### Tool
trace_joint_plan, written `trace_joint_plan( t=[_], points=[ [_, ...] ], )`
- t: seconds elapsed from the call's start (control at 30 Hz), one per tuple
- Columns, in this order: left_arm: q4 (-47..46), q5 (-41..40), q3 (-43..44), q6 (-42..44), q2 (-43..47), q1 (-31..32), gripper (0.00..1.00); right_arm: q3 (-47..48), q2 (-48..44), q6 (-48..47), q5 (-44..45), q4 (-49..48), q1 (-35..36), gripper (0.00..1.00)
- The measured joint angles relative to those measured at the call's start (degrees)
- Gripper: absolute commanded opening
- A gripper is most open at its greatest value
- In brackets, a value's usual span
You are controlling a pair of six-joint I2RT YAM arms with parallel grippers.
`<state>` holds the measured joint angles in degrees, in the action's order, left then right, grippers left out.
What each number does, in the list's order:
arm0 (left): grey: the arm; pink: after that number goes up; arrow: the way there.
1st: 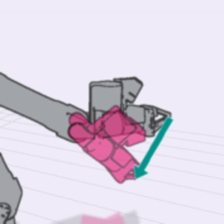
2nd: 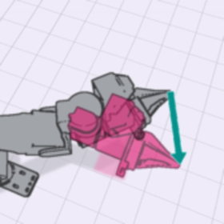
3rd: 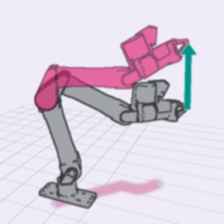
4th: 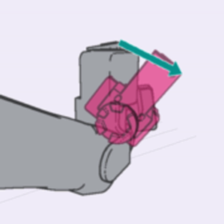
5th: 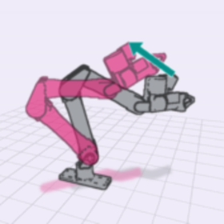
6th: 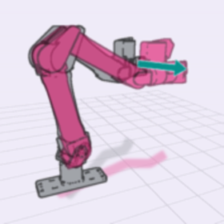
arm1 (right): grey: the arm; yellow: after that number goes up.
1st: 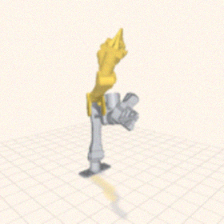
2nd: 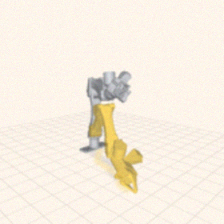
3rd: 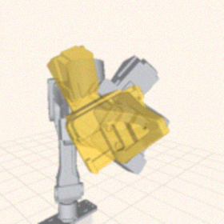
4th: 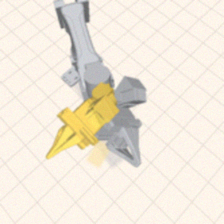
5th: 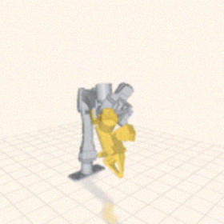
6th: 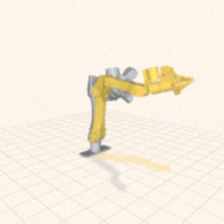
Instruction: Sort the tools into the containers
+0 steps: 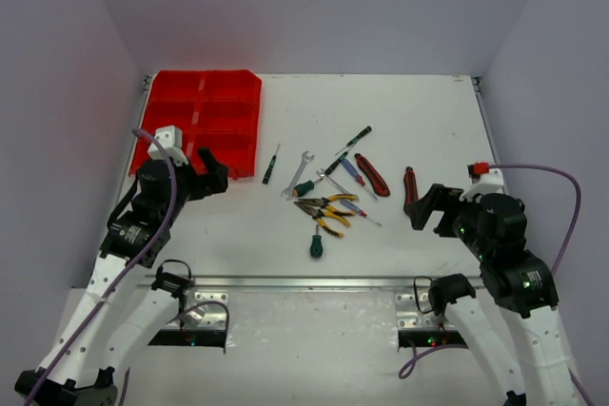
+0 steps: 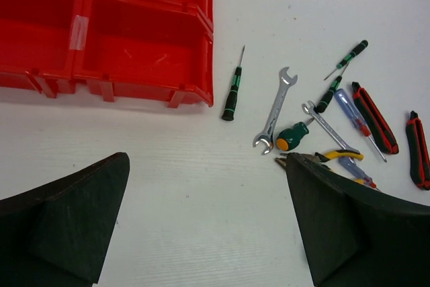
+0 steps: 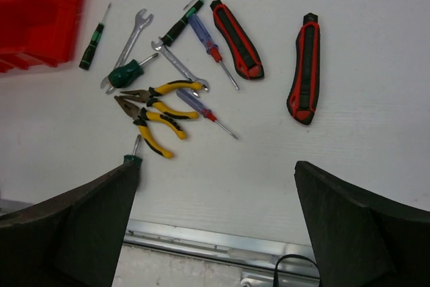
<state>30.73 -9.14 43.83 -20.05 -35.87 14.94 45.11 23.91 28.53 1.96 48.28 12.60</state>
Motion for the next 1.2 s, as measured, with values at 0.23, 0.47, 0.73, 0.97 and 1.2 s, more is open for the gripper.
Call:
trace_joint_plan(
  t=[0.23, 0.47, 0.73, 0.97, 1.2],
  points=[
    [0.0, 0.4, 0.0, 0.0, 0.0, 0.0, 1.0, -0.1, -2.3, 2.5, -9.7, -6.8, 0.0, 0.99],
    [-0.1, 1.1, 0.0, 0.0, -0.1, 0.0, 1.0, -7.6, 17.0, 13.8, -22.8, -24.6, 7.3, 0.99],
    [-0.2, 1.7, 0.0, 0.0, 0.3, 0.0, 1.0, 2.7, 47.7, 21.6, 4.4, -25.5, 49.4, 0.99],
    [-0.2, 3.2, 0.0, 0.1, 2.9, 0.0, 1.0, 13.1, 66.9, 27.3, 19.7, -22.9, 58.8, 0.87],
    [-1.6, 4.6, 0.0, 0.2, 4.7, 0.7, 1.0, 14.9, 73.6, 29.1, 27.1, -16.9, 57.9, 0.83]
  ],
)
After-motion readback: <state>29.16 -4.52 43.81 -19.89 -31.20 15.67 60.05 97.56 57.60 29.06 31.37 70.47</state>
